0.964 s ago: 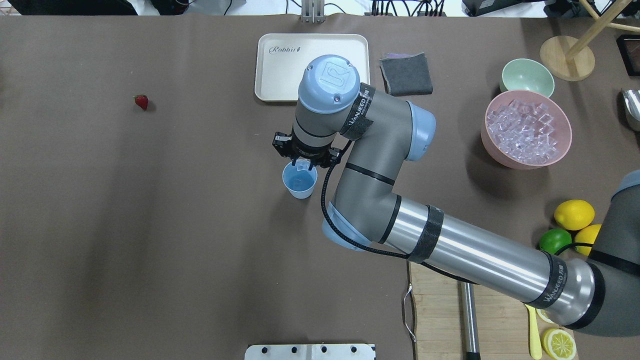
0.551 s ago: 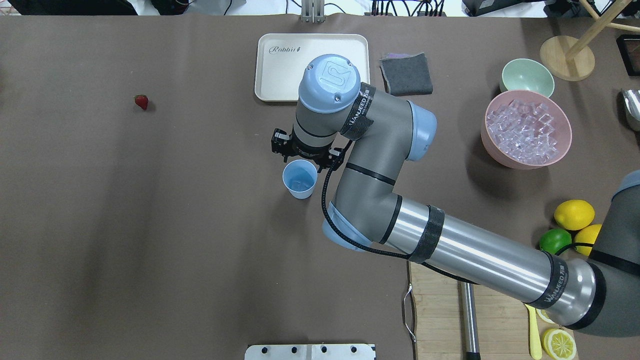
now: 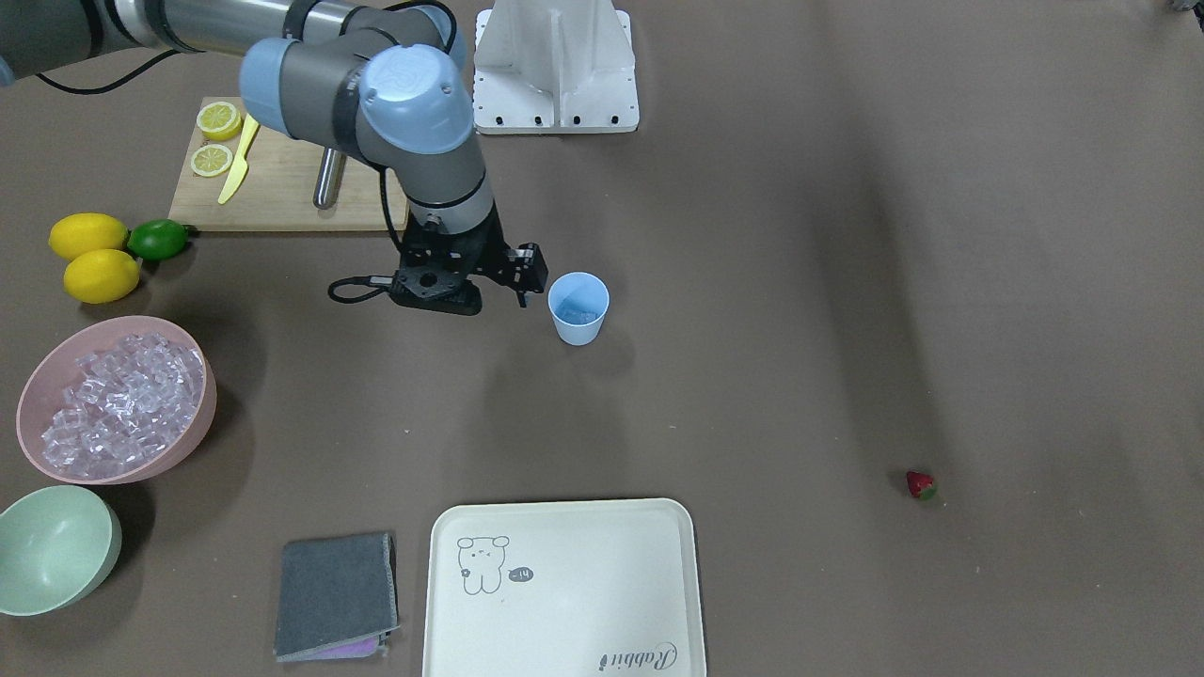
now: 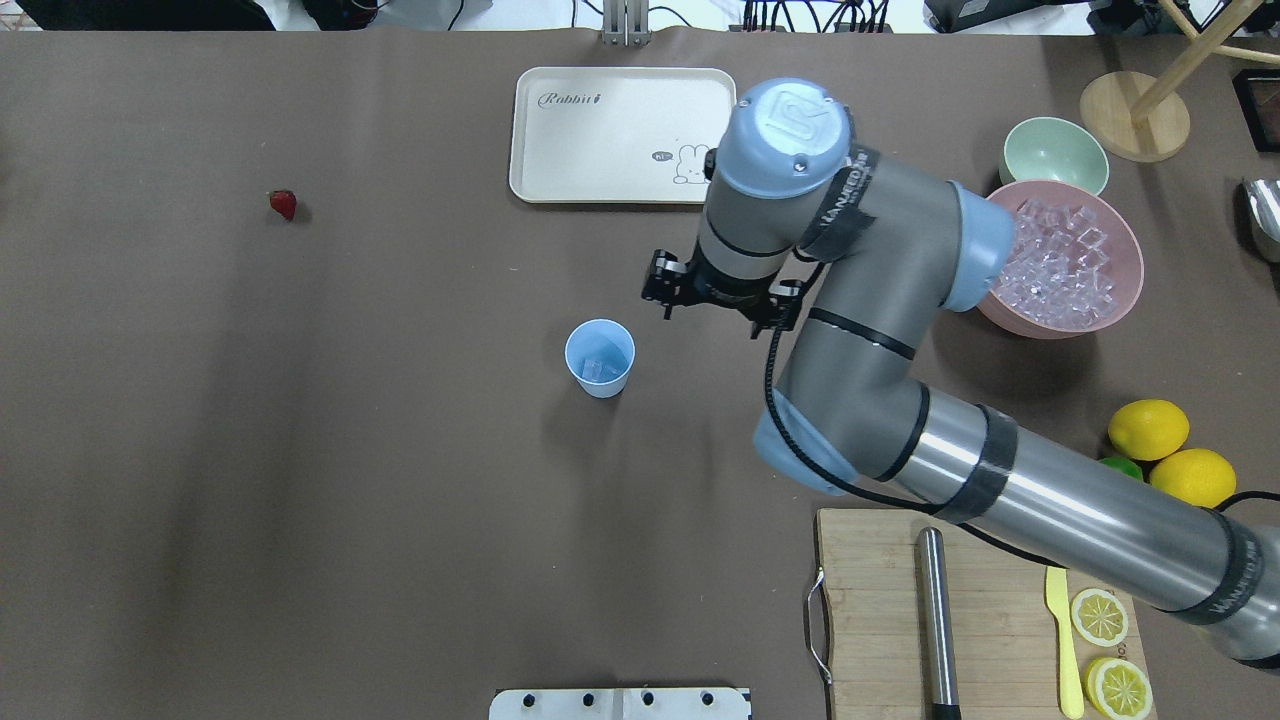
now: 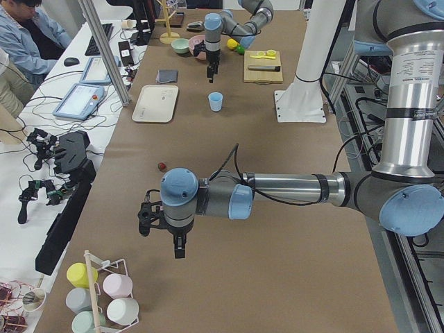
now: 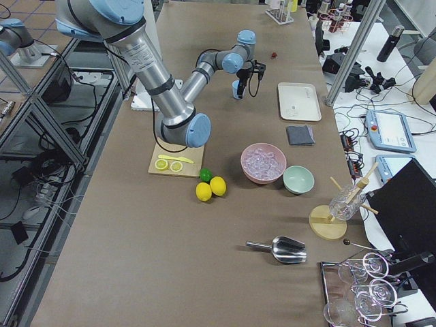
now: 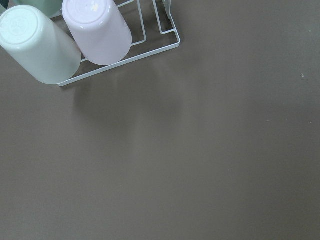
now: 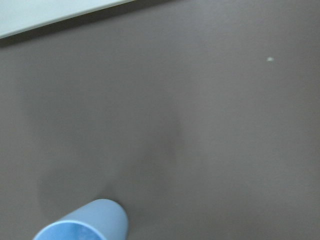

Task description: Put ice and strawberries in cup

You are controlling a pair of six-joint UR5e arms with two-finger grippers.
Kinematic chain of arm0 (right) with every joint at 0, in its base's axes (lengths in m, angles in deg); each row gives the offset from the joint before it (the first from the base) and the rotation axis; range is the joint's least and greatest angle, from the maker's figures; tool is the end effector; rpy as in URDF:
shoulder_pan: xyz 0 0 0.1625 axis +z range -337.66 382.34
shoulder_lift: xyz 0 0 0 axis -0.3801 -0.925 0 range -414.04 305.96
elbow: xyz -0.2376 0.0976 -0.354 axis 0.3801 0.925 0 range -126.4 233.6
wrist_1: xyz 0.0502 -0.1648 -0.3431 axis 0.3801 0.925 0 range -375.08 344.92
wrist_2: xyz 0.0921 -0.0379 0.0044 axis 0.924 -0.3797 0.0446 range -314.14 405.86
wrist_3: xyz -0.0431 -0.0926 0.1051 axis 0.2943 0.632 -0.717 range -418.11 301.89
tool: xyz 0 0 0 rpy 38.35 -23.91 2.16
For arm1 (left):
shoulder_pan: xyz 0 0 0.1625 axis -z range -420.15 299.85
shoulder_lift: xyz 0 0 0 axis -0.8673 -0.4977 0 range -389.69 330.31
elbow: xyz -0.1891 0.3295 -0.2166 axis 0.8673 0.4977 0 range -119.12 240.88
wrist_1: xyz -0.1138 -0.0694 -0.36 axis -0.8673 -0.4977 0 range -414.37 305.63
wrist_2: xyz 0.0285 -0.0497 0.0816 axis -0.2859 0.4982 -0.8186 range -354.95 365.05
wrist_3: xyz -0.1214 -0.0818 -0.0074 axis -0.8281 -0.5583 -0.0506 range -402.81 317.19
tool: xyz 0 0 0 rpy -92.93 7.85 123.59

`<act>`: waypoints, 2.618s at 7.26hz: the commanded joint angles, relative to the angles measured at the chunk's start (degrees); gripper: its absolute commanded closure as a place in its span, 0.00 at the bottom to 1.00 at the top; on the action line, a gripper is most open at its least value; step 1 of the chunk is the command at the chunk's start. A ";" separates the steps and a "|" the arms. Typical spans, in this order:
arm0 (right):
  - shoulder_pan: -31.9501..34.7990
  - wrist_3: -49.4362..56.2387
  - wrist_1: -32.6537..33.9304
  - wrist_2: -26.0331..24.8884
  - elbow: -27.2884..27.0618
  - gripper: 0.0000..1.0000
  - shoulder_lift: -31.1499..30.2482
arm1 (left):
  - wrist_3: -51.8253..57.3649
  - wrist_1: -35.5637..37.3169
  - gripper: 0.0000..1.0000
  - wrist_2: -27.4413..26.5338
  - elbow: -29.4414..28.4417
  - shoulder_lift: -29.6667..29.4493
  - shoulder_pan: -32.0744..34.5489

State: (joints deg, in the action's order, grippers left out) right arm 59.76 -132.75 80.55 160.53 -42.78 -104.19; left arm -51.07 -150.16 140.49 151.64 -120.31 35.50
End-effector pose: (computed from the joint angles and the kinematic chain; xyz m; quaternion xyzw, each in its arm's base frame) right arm -0.5054 -0.4778 0.2746 -0.0288 -0.3926 0.1025 0.9135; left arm -0.0756 -0.4712 0.6806 0.0488 0.3866 -0.0875 0.9168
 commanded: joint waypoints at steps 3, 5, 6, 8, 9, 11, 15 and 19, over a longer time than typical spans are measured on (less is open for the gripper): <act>7.30 15.11 5.09 -1.72 -9.61 0.00 -15.73 | -0.17 0.25 0.03 0.27 2.56 0.09 0.06; 10.02 23.45 5.00 -3.05 -10.24 0.00 -19.89 | -0.09 0.07 0.03 0.27 3.72 1.32 0.06; 12.65 27.05 5.00 -2.44 -10.15 0.00 -20.94 | -0.09 -0.01 0.03 0.27 4.24 2.20 0.06; 19.24 36.56 5.88 0.19 -9.89 0.00 -22.61 | 0.00 -0.01 0.03 0.27 5.30 3.96 -0.11; 21.18 42.06 6.23 0.11 -9.45 0.00 -23.49 | 0.00 -0.01 0.03 0.27 5.39 4.05 0.06; 21.82 45.89 5.44 -0.50 -7.69 0.00 -25.78 | -0.09 0.07 0.03 0.27 6.18 4.05 0.06; 19.10 51.07 -3.47 -1.12 -7.08 0.00 -26.12 | -0.09 0.07 0.03 0.18 5.83 4.05 -0.11; 19.18 60.55 -10.85 -1.21 -6.82 0.00 -30.68 | 0.00 0.07 0.03 0.09 5.39 3.96 -0.11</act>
State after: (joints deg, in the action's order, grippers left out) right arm 78.89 -75.48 73.97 159.43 -50.05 -132.51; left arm -51.11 -150.08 140.61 157.19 -116.33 35.39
